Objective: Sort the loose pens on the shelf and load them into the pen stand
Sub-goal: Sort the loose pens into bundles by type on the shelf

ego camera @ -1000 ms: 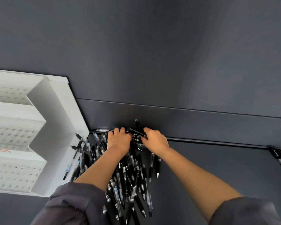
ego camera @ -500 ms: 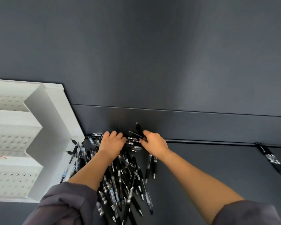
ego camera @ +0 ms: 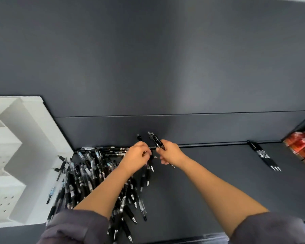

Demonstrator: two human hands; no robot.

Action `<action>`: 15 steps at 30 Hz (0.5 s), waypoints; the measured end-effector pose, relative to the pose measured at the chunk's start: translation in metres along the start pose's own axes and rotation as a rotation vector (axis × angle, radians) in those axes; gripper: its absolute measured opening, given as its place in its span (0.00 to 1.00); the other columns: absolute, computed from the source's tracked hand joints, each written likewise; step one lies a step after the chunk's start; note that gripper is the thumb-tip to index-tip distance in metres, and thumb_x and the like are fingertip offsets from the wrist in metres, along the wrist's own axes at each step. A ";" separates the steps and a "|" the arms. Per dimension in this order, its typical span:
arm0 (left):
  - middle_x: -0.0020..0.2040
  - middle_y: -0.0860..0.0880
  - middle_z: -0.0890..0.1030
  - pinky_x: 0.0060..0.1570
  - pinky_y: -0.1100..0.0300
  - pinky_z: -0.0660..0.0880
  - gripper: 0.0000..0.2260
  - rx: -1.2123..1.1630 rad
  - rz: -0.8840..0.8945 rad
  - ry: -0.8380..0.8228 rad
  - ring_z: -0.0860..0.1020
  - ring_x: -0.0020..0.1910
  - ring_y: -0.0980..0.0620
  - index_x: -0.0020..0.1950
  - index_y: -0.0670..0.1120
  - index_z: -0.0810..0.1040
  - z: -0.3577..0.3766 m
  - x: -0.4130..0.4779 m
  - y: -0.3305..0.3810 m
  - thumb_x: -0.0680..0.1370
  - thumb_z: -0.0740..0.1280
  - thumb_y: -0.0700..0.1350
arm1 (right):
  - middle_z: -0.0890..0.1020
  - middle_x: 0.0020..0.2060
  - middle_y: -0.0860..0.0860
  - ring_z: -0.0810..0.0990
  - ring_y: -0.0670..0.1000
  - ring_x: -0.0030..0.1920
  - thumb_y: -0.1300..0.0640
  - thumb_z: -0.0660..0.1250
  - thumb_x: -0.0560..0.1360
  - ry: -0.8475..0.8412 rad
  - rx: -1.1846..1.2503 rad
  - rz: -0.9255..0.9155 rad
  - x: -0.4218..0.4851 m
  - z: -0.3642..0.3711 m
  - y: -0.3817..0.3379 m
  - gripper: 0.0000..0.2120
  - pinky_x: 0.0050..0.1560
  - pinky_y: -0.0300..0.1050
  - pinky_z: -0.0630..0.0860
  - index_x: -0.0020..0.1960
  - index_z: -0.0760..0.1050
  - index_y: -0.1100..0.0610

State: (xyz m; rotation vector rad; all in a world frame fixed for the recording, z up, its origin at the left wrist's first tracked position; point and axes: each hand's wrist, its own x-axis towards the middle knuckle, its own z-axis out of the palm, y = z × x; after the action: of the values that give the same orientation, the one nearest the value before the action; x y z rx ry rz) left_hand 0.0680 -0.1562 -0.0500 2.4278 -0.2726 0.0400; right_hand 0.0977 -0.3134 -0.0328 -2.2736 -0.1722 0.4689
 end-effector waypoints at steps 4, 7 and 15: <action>0.52 0.47 0.73 0.53 0.62 0.70 0.07 -0.016 0.001 -0.042 0.76 0.49 0.49 0.50 0.40 0.79 0.035 0.007 0.033 0.75 0.64 0.34 | 0.75 0.33 0.52 0.74 0.48 0.28 0.58 0.60 0.79 0.013 0.130 0.054 -0.018 -0.028 0.035 0.07 0.28 0.40 0.77 0.55 0.70 0.59; 0.54 0.50 0.68 0.51 0.60 0.71 0.15 -0.055 0.012 -0.032 0.73 0.48 0.51 0.55 0.43 0.74 0.065 0.013 0.063 0.74 0.59 0.29 | 0.74 0.35 0.51 0.75 0.48 0.28 0.57 0.61 0.79 0.086 0.235 0.120 -0.031 -0.055 0.069 0.06 0.29 0.41 0.79 0.54 0.71 0.58; 0.44 0.46 0.73 0.45 0.52 0.76 0.14 -0.254 -0.175 -0.103 0.75 0.42 0.46 0.41 0.48 0.71 0.168 0.059 0.175 0.74 0.57 0.29 | 0.75 0.39 0.54 0.74 0.55 0.38 0.47 0.61 0.78 0.302 -0.051 0.381 -0.065 -0.167 0.186 0.17 0.34 0.42 0.68 0.34 0.63 0.53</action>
State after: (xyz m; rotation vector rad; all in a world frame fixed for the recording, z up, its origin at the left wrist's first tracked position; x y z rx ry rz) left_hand 0.0827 -0.4055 -0.0617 2.1945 -0.1025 -0.1874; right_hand 0.0980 -0.5710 -0.0481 -2.4003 0.4113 0.3083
